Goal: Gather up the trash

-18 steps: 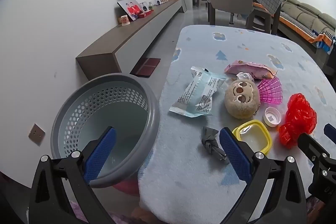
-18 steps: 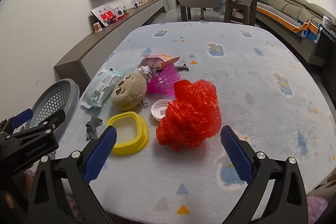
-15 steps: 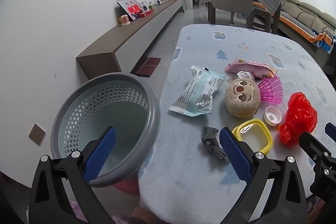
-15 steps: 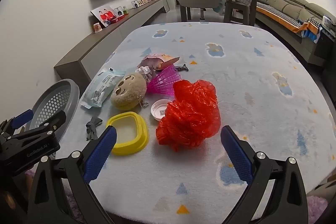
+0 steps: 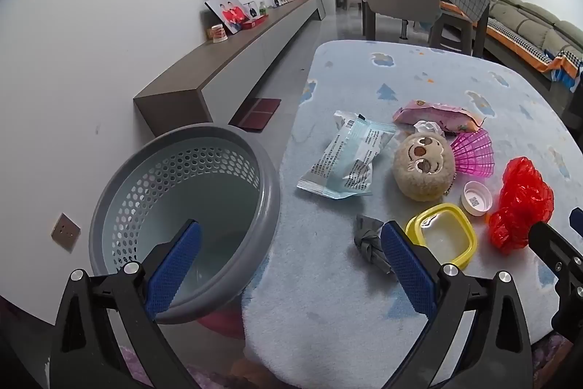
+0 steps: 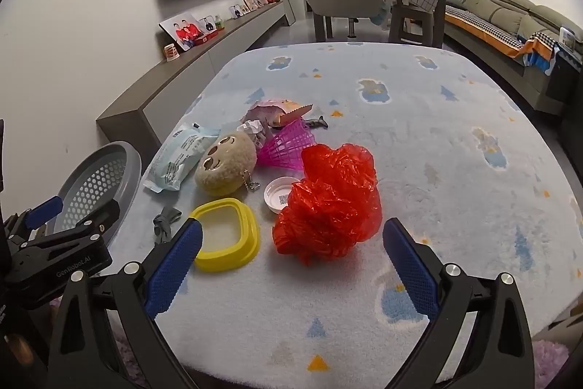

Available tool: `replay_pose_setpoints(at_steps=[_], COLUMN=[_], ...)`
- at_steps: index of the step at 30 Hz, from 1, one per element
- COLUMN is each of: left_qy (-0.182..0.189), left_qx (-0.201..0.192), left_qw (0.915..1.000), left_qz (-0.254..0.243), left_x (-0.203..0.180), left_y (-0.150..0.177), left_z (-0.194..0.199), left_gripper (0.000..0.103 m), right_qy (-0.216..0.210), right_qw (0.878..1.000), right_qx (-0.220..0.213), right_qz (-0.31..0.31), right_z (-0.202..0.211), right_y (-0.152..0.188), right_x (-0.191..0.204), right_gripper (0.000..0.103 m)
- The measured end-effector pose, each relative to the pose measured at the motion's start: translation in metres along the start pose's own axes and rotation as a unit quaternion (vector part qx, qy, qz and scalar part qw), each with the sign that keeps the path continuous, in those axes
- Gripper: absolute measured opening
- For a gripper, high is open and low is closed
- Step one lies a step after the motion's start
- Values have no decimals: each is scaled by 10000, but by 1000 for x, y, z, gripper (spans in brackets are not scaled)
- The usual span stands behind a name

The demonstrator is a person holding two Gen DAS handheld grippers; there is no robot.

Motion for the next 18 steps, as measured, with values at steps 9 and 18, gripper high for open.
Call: replay_pose_setpoints(at_steps=[9, 18], left_qy=[4, 5], left_qx=[10, 7], left_qw=[10000, 10000], left_qz=[11, 9], left_x=[-1, 0], left_y=[1, 1], left_z=[-1, -1], left_gripper=[97, 97], right_qy=[-39, -48], right_qw=[10000, 10000], right_qx=[-42, -47], right_qz=[-17, -28], right_z=[0, -1], right_y=[1, 1], right_x=[0, 0], right_gripper=[95, 95])
Point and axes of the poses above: each gripper's, at about its wrist camera, not at the fingertips, and z roughly against the way its jaws point, x to its left, y to its underside, the point moved 5 cm from there along -z, roughly the way its jaws point, and after that the axes turned 8 degrees about x, right-handed, at the moved point
